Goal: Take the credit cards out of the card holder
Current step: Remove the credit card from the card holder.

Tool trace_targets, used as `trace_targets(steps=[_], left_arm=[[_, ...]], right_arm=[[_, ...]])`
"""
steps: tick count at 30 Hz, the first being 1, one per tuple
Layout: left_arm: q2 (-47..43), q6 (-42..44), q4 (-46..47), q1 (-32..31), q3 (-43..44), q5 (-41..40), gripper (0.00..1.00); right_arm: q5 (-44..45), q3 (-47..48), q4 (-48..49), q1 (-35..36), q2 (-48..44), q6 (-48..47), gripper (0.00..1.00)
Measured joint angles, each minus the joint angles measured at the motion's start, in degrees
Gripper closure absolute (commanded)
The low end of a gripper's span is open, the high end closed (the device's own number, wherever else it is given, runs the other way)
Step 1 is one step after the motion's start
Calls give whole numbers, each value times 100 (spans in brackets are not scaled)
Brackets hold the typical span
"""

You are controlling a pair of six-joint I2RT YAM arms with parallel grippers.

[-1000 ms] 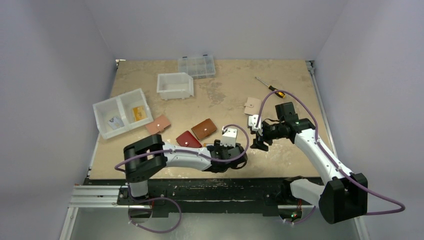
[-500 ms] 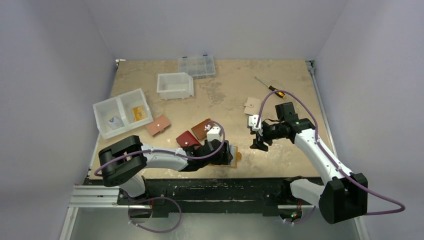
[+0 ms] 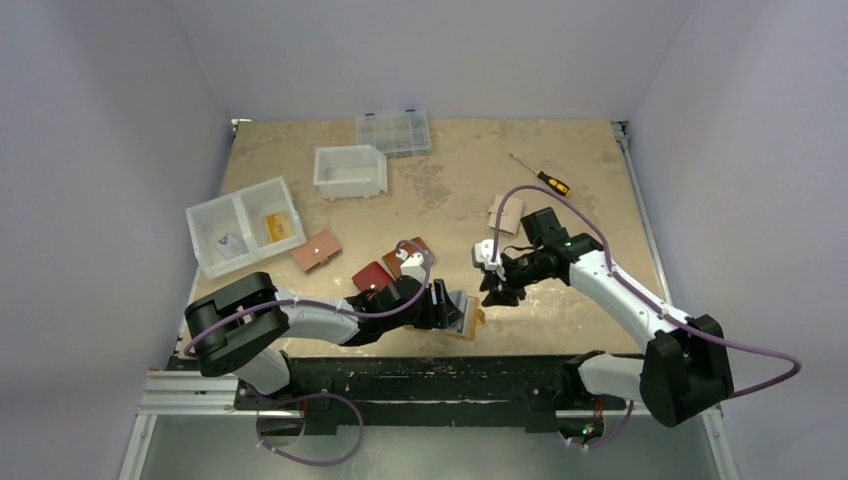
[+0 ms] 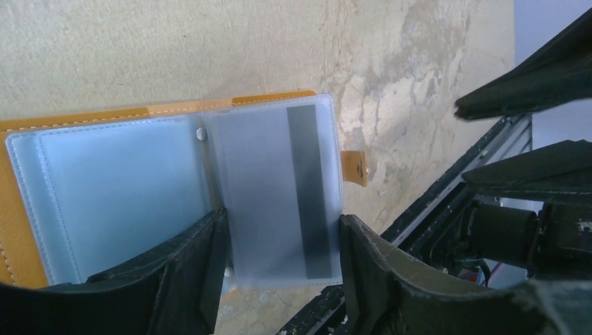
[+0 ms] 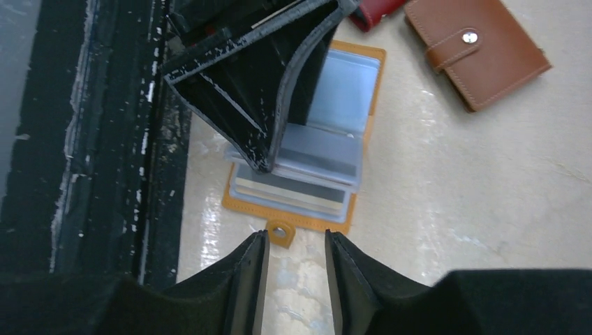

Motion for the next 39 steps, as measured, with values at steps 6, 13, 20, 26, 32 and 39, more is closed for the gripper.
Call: trace_targets(steps=[6,13,20,26,32,39], left_arm=[[44,-7,396,44,-175,304,57],[55,-153,898,225,-468,575,58],[122,-166,1073,269,-496,721,58],[247,-258,1294,284,-509,820,58],[293,-299,1449,293,-553,861,58],[343,-310,1534,295,-557,905,58]], right_arm=[[94,122,282,717,409,433,80],[522,181,931,1196,468,599,87],[1029,-197,1486,1545,278,529,100],[1355,-407,1716,1593,278,435,100],[1569,-409,1733,1604,247,297,100],[1672,-409,1722,1604,247,190,100]])
